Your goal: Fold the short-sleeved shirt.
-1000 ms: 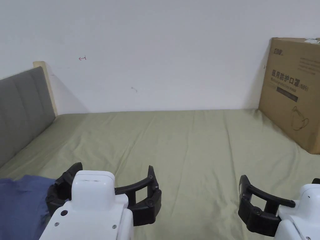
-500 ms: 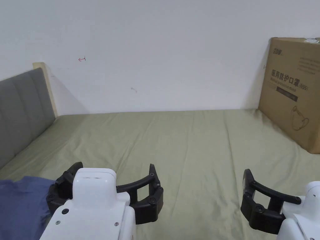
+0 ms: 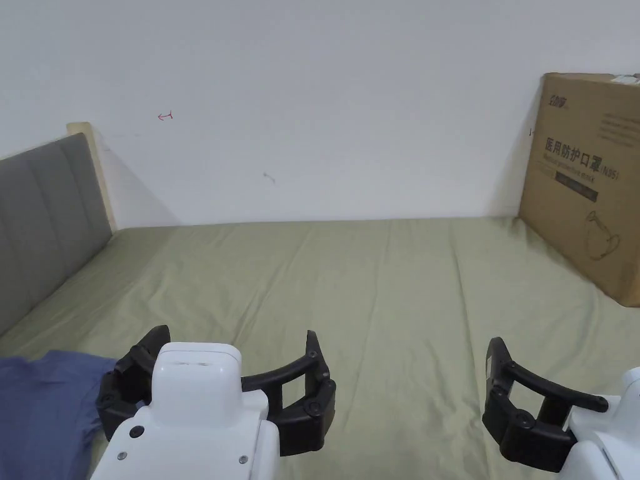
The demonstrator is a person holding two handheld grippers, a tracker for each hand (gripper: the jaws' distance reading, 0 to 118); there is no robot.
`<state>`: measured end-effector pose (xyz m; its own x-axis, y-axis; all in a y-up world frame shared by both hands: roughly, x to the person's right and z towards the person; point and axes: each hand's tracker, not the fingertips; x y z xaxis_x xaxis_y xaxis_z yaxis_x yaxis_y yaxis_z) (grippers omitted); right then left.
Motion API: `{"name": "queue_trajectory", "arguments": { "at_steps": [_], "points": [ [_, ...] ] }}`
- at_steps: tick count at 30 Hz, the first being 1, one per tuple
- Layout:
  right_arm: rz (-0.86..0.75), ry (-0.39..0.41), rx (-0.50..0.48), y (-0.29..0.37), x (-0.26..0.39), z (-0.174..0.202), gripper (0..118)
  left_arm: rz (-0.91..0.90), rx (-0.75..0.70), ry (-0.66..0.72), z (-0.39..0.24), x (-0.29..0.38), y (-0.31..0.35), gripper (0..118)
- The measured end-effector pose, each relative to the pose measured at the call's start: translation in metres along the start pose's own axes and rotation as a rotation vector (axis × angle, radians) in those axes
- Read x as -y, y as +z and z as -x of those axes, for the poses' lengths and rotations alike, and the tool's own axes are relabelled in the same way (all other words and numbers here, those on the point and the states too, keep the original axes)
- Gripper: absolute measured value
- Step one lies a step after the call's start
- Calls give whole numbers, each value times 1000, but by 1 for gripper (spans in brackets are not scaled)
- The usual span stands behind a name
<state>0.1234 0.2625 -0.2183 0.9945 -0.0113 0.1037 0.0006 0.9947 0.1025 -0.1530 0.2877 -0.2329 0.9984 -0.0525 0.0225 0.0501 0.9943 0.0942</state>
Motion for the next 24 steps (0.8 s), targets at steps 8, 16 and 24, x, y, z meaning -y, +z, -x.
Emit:
{"name": "queue_trajectory", "arguments": {
  "at_steps": [8,16,24],
  "points": [
    [-6,9,4,4,0,1,118,-3,-5,-14,-2,0,2,118],
    [33,-10,9,4,-5,-8,36,-7,-36,-55,-5,-3,4,17],
    [90,-51,75,-17,19,-26,0,54,-44,-15,-1,2,-7,0]
  ]
}}
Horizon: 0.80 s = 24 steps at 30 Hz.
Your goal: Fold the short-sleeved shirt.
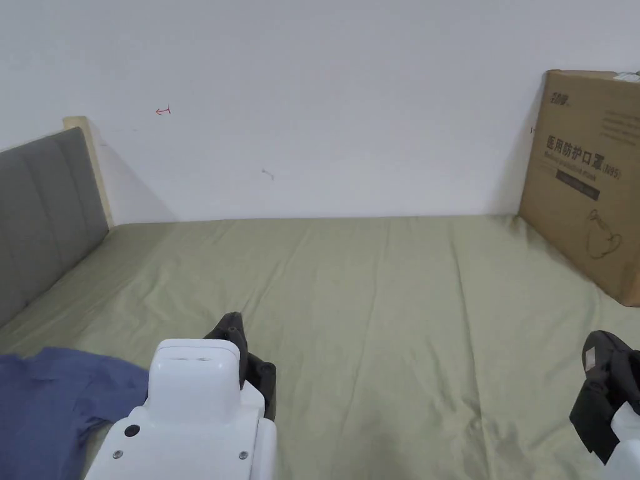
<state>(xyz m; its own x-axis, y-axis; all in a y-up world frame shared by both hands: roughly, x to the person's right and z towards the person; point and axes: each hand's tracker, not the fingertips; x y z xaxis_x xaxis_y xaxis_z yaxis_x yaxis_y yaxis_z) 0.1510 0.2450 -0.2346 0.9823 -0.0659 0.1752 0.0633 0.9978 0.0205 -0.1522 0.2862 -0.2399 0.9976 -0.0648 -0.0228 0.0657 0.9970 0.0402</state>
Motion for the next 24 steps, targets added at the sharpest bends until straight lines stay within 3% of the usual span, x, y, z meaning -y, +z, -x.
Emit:
{"name": "queue_trajectory", "arguments": {
  "at_steps": [4,7,10,15,18,20,24],
  "points": [
    [26,-3,-7,7,-19,8,0,22,-8,9,11,4,-2,0],
    [43,12,-74,-3,-21,28,0,36,-64,-1,40,6,4,0],
    [45,47,-212,-13,-21,74,0,39,-227,-43,85,5,20,0],
    [52,76,-553,-24,-12,166,0,74,-527,-100,163,8,64,0],
    [86,88,-647,-26,-12,199,0,87,-598,-78,183,15,82,0],
    [103,84,-693,-28,-12,205,0,80,-605,-48,191,16,86,0],
    [110,113,-671,-33,-11,194,0,46,-636,-31,220,-10,61,0]
  ]
}}
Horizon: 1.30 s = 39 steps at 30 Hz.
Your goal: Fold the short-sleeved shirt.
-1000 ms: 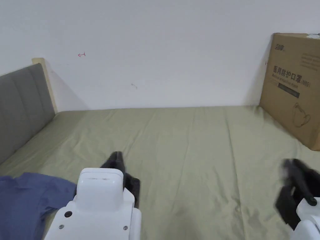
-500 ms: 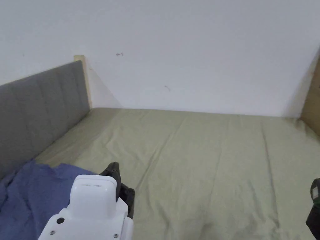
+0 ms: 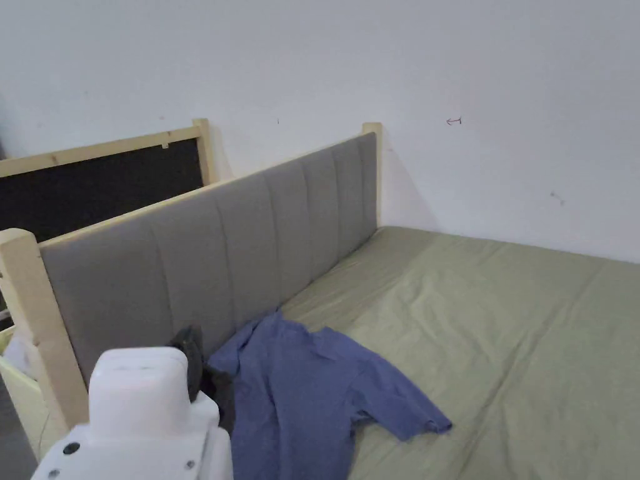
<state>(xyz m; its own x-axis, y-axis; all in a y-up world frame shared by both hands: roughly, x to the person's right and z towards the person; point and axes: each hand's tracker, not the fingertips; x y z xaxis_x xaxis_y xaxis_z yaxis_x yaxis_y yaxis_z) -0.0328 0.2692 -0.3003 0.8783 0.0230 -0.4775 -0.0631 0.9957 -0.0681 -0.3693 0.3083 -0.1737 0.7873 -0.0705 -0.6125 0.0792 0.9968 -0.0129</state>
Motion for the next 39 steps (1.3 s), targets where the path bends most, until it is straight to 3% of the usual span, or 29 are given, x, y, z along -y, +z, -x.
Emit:
{"name": "queue_trajectory", "arguments": {
  "at_steps": [3,6,8,10,12,14,17,19,20,24,26,28,30,32,35,39],
  "points": [
    [41,-50,20,7,6,-21,0,204,153,-9,1,-8,-86,0],
    [134,-113,44,8,18,-46,0,644,360,-1,-8,39,-196,0],
    [200,-112,100,7,30,-62,0,887,418,39,-15,89,-254,4],
    [257,-87,163,5,42,-75,0,1045,338,93,-18,135,-296,59],
    [297,-74,204,1,54,-84,0,1063,244,73,-25,171,-323,117],
    [339,-89,234,-2,64,-91,0,1037,231,29,-34,193,-346,113],
    [388,-125,247,-8,79,-95,0,1141,199,-28,-46,228,-371,113],
    [431,-155,227,-16,87,-95,0,1250,180,-23,-48,254,-382,118],
    [445,-170,214,-19,89,-94,0,1211,216,-17,-47,257,-382,118],
    [448,-243,205,-25,95,-91,0,1119,178,-45,-50,253,-366,118],
    [459,-272,207,-27,97,-90,0,1132,180,-44,-47,247,-366,112],
    [472,-285,207,-28,92,-87,0,1096,139,-15,-46,235,-353,72],
    [467,-282,203,-22,85,-85,0,1005,154,13,-43,218,-342,1],
    [438,-254,201,-14,74,-84,0,981,130,-51,-45,202,-335,1],
    [411,-215,203,-1,57,-86,0,933,153,-23,-37,161,-328,1],
    [336,-206,213,22,36,-93,0,711,213,-9,-26,72,-311,1]
  ]
}}
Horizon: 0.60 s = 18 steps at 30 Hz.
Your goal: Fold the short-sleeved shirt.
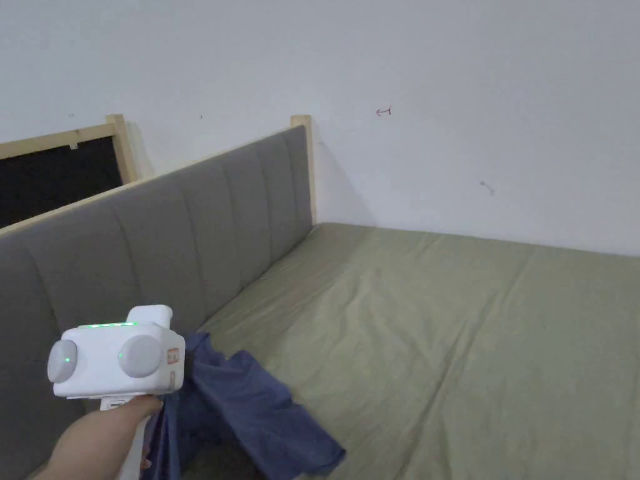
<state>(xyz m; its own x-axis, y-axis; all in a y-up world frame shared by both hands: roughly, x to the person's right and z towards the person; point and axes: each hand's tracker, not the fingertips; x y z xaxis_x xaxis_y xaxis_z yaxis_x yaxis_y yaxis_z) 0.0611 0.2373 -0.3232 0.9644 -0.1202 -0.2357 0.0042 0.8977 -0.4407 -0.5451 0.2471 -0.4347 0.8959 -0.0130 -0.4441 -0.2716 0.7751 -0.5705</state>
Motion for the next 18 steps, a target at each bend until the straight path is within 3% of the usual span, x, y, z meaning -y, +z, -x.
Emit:
{"name": "queue_trajectory", "arguments": {
  "at_steps": [3,9,13,18],
  "points": [
    [-39,-27,5,17,-5,-8,0,-189,44,-97,-20,-41,74,1],
    [-65,-80,16,45,-9,-24,0,-399,301,-194,-99,-95,213,1],
    [-106,-94,49,66,-13,-38,0,-311,648,-199,-154,-111,261,1],
    [-153,-133,98,87,-16,-63,0,-239,795,-249,-243,-90,290,1]
  ]
}}
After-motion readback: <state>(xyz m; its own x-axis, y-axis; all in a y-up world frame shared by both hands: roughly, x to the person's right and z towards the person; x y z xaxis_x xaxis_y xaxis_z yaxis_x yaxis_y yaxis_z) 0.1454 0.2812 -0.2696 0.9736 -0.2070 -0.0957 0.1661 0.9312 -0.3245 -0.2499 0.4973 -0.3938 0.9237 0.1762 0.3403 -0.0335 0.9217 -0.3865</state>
